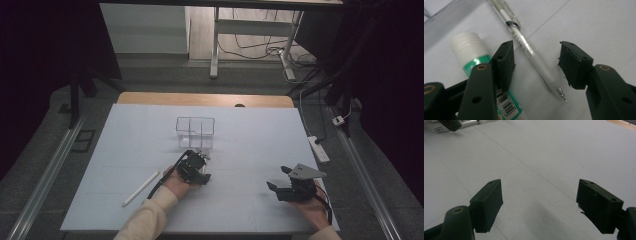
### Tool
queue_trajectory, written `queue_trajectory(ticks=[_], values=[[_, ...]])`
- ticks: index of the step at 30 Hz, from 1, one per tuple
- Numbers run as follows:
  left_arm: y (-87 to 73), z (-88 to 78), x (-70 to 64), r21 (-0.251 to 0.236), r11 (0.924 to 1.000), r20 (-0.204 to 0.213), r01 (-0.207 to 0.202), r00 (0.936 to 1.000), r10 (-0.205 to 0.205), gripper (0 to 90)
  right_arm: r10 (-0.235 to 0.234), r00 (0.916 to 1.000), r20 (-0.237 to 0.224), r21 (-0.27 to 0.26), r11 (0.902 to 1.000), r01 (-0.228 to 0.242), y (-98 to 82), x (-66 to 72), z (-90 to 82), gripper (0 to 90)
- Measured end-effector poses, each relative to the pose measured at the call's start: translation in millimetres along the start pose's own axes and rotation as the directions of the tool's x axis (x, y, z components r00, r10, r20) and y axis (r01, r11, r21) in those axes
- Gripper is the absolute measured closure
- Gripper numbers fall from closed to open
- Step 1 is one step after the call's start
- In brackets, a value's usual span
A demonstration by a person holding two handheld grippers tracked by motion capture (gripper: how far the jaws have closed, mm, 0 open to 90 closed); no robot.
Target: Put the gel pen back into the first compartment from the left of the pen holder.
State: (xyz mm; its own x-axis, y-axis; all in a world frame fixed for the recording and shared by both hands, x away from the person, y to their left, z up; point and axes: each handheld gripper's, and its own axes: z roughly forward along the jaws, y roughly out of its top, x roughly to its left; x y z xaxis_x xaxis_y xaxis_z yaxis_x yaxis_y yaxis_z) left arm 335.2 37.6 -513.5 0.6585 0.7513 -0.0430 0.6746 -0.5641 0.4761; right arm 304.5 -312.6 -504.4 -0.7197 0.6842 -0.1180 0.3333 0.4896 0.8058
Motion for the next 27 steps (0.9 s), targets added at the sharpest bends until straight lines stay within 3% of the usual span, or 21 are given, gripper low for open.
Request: queue_trajectory(ticks=[7,9,16,23,27], values=[[0.6,1.1,-2.9,0.014,0.9999,-0.007,0.006,1.0,-0.006,57.5,-0.003,1.0,0.002,0.004,1.0,0.003,0.6,0.8,0.0,20.9],[1.0,0.8,-2.8,0.016,0.9998,-0.007,0.015,0.9999,-0.015,63.7,-0.006,1.0,0.003,0.003,1.0,0.006,1.0,1.2,-0.1,20.9],[2.1,0.8,-2.7,0.019,0.9992,-0.005,0.035,0.9994,-0.034,67.3,-0.014,0.9999,0.004,0.001,0.9999,0.014,2.0,2.5,-0.4,20.9],[4.0,1.4,-4.5,0.022,0.9993,0.013,0.028,0.9995,-0.029,79.0,-0.016,0.9999,0.006,0.004,0.9999,0.016,2.7,3.4,0.5,20.9],[4.3,1.6,-4.3,0.022,0.9995,0.018,0.021,0.9996,-0.021,79.7,-0.016,0.9998,0.007,0.004,0.9999,0.016,2.7,3.3,0.6,20.8]])
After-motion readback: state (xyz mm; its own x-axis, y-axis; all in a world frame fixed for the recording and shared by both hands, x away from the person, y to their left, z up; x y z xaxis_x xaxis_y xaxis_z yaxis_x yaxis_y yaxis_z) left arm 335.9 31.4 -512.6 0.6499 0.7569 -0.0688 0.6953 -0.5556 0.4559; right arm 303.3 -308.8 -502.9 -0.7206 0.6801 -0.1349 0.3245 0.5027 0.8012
